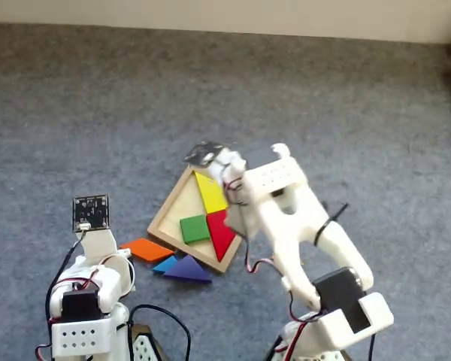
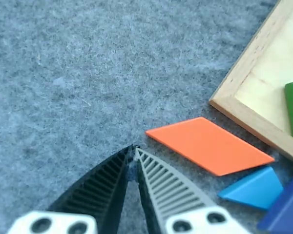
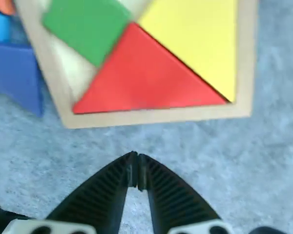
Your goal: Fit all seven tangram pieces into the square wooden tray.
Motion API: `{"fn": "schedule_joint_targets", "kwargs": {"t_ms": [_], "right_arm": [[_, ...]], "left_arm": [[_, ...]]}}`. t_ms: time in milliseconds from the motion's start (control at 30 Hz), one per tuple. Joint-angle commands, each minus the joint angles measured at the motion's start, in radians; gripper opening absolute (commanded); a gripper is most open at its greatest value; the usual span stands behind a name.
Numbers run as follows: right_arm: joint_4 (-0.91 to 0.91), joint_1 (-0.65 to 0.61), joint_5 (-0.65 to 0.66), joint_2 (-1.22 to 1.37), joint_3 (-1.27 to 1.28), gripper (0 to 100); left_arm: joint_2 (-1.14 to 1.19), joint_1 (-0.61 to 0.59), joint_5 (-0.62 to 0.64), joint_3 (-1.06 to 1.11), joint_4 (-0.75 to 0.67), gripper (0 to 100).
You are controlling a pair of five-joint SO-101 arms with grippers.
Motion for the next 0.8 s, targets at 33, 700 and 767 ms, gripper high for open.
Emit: {"fn": "schedule_joint_targets", "kwargs": {"t_ms": [33, 700, 767], "right_arm": [[-0.013, -0.064, -0.009, -0.054, -0.071, 0.5], [-0.116, 0.176, 0.155, -0.486, 0.395, 21.8], [-0.145, 0.199, 0.213, -0.478, 0.461, 22.4]], "left_arm": [[-0.053, 0.010, -0.009, 0.019, 0.005, 1], [-0.053, 0.010, -0.009, 0.019, 0.005, 1], [-0.053, 0.010, -0.009, 0.019, 0.005, 1]]}}
